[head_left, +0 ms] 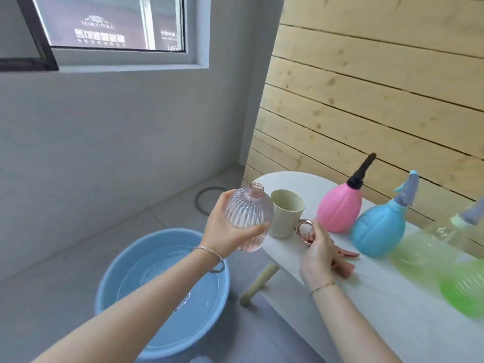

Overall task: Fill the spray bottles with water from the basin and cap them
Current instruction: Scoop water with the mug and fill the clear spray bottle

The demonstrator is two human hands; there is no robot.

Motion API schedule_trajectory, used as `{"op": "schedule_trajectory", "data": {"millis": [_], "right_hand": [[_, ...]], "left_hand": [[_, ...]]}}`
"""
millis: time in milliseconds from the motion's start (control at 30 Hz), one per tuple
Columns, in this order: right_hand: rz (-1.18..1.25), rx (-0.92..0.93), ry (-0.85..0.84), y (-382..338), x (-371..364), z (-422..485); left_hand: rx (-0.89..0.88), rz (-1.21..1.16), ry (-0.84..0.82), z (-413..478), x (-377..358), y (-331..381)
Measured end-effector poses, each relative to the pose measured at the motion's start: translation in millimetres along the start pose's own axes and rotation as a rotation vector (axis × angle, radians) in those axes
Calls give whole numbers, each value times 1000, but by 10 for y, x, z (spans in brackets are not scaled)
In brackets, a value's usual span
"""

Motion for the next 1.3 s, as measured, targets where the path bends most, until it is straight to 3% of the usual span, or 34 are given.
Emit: {"op": "schedule_trajectory", "data": {"millis": [233, 333, 433, 567, 733, 933, 1100, 1300], "right_hand": [[-222, 35, -189, -46, 116, 25], [-504, 264, -321, -179, 302, 101], [-712, 466, -318, -399, 613, 200], [-981, 363, -357, -458, 1049, 362], [-1139, 331, -441, -404, 1235, 372], [-1025, 338, -446, -405, 1428, 423], [-648, 359, -312, -985, 1665, 337], [-185, 491, -290, -1776, 1641, 95]], "left_hand": [[-19, 12, -35, -75, -124, 37], [-25, 13, -50, -100, -164, 65], [-30, 4, -70, -128, -236, 105], [-36, -10, -107, -174, -367, 127], [-51, 18, -166, -263, -558, 84], [-59, 1, -246, -406, -828, 100], [-78, -23, -342, -508, -1152, 48], [-50, -46, -371, -564, -1620, -43]]}}
Point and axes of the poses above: each hand's wrist, its own z-axis towards the middle knuckle, its own x-axis out of the back of the hand, y = z × x, the point moved 1 cm from there along z, towards the middle knuckle
